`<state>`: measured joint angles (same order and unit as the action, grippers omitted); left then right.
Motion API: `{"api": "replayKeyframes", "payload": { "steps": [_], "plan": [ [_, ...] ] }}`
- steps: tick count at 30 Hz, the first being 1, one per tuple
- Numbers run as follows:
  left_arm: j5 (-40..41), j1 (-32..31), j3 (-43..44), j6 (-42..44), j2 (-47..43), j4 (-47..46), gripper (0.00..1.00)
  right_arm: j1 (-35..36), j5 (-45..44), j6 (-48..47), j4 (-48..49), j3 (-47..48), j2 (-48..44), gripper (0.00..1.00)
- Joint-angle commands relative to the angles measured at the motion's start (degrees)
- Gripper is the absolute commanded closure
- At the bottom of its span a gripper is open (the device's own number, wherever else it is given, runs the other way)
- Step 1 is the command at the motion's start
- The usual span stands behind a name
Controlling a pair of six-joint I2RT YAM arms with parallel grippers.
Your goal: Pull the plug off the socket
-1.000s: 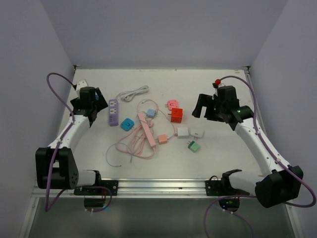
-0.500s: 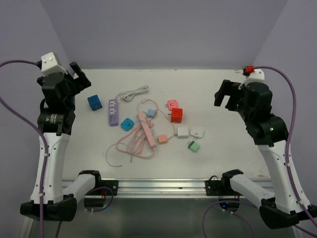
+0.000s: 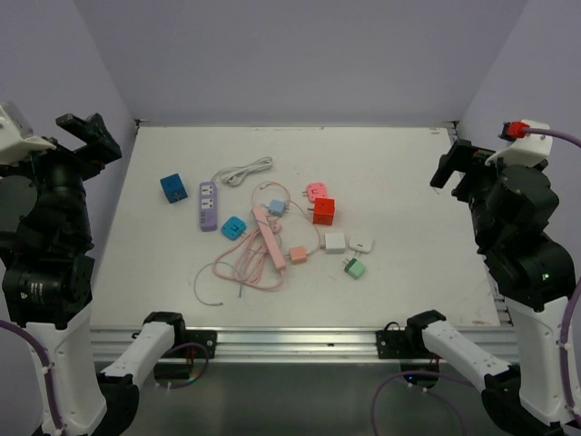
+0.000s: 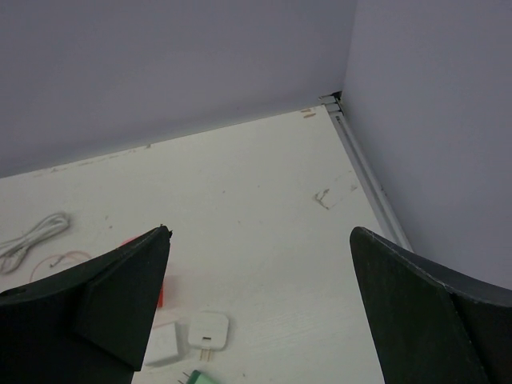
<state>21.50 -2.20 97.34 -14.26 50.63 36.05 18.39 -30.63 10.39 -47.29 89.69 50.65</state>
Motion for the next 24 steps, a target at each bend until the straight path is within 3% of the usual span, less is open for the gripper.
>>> {"api": "replayKeyframes", "payload": {
  "steps": [1, 20, 24],
  "plan": [
    [2.8, -0.6, 2.2, 2.2, 0.3, 2.8, 0.00, 0.9, -5.0, -2.0, -1.2, 2.2, 0.4, 0.01],
    [4.8, -2.2, 2.9, 2.6, 3.6, 1.9, 0.00, 1.5, -3.0, -4.0, 3.1, 0.8, -1.3, 0.01],
    [5.0, -2.6, 3.0, 2.8, 4.0, 1.7, 0.00, 1.5, -1.0, -4.8, 7.9, -2.7, -4.3, 0.01]
  ]
}}
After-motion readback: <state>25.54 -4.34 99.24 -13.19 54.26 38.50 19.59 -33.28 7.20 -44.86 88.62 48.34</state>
